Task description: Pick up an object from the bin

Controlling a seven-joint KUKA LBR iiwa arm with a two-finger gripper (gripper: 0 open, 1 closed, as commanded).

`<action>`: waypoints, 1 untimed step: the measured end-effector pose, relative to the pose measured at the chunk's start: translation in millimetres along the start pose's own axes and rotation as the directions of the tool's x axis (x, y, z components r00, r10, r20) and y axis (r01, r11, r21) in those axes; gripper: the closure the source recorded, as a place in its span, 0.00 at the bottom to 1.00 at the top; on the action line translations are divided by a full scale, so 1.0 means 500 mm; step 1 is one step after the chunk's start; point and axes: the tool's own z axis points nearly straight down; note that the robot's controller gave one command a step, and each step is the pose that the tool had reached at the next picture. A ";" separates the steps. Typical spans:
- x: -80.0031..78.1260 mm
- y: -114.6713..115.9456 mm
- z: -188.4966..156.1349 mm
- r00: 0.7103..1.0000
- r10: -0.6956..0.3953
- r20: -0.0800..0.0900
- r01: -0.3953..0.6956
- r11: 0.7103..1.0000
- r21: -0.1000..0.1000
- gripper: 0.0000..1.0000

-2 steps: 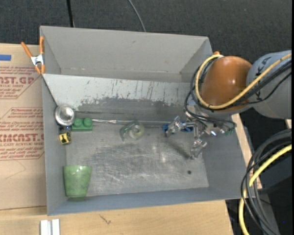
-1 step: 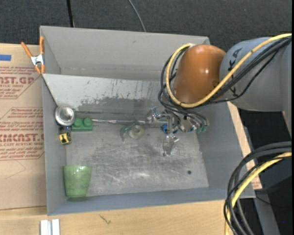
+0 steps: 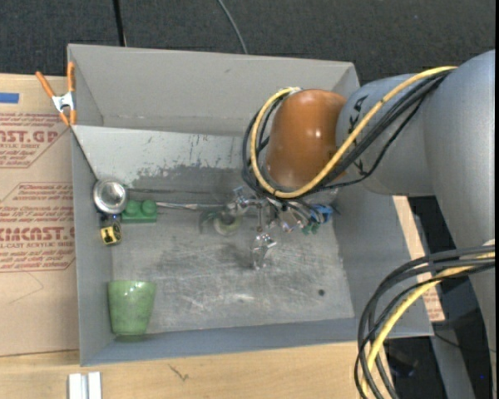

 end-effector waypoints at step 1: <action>0.163 -0.056 -0.068 0.998 0.061 -0.019 -0.061 0.998 -0.002 0.00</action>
Offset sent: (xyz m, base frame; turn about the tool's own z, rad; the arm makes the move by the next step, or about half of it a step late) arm -0.0621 -0.0550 0.0309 0.0529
